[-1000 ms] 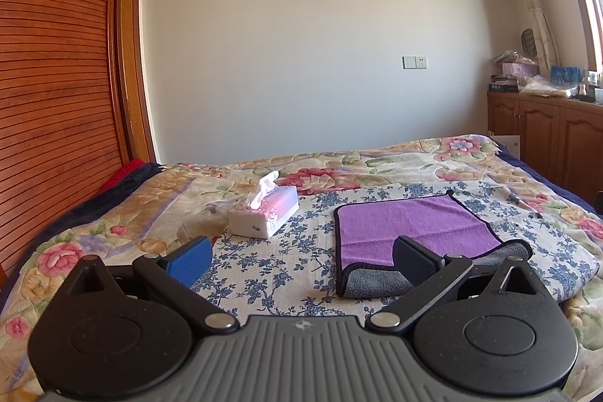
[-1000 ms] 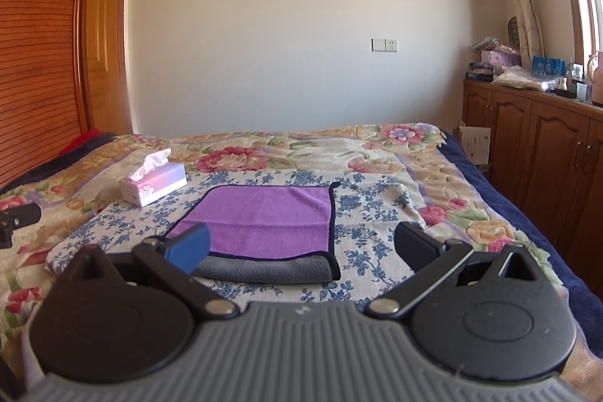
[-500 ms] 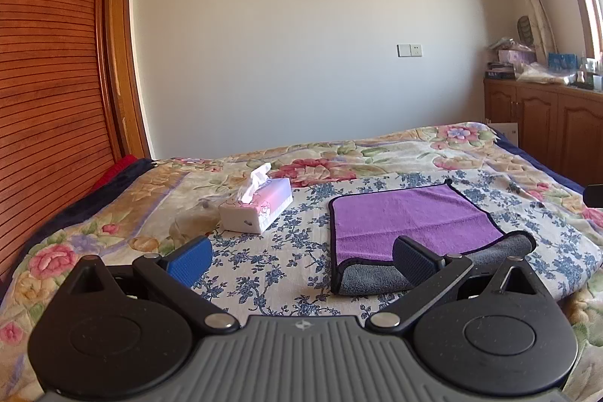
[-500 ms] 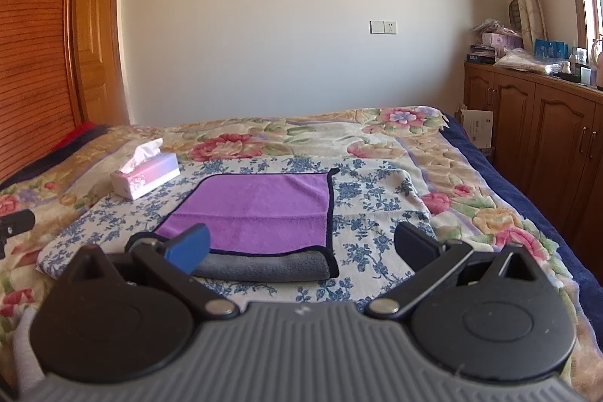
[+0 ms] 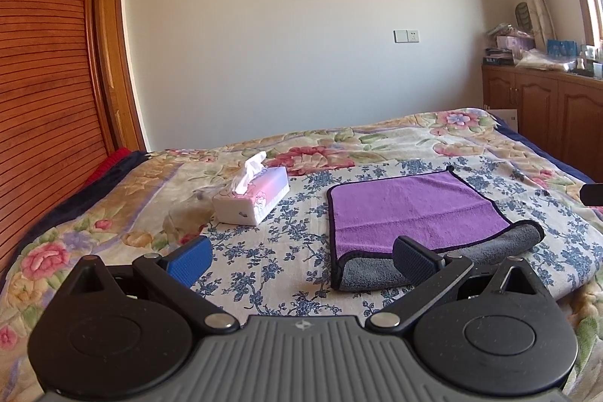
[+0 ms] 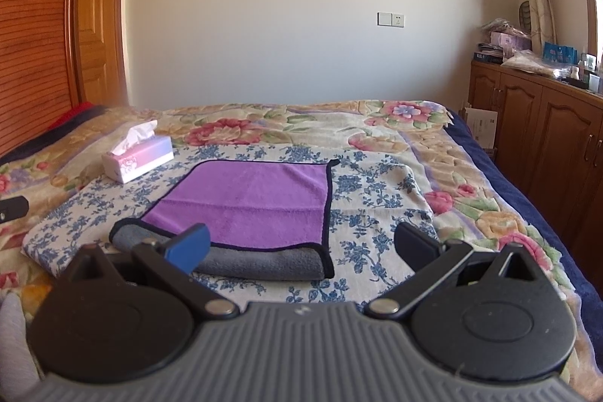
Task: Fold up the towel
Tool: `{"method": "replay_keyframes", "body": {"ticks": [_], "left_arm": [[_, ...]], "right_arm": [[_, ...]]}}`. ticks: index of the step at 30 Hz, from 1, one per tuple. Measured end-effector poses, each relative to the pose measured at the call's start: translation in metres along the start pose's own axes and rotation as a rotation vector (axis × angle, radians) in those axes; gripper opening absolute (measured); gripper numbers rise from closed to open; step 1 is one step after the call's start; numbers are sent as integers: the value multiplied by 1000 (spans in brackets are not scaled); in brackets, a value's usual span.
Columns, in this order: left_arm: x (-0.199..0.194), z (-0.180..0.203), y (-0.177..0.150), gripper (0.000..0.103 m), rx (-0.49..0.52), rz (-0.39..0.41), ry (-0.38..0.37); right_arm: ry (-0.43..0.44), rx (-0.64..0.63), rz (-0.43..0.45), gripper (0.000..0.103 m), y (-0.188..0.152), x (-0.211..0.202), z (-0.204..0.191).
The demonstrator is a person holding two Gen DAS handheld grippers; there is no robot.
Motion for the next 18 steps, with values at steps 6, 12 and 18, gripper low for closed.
{"method": "replay_keyframes", "body": {"ticks": [6, 12, 18], "left_arm": [[8, 6, 0, 103, -4, -16, -30], [15, 11, 0, 103, 0, -28, -52], [27, 13, 1, 103, -5, -37, -56]], "right_arm": [[-4, -12, -18, 103, -2, 9, 1], [-17, -21, -39, 103, -4, 18, 2], [-8, -32, -54, 103, -6, 27, 2]]}}
Point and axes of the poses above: each gripper's, at about its wrist camera, not at the fingertips, and x roughly the way its jaws point, z to its right, y to its top, the point moved 10 cm from there along x, roughly the way its jaws point, and after that the axes turned 7 degrees about y, right-handed, at the moved point
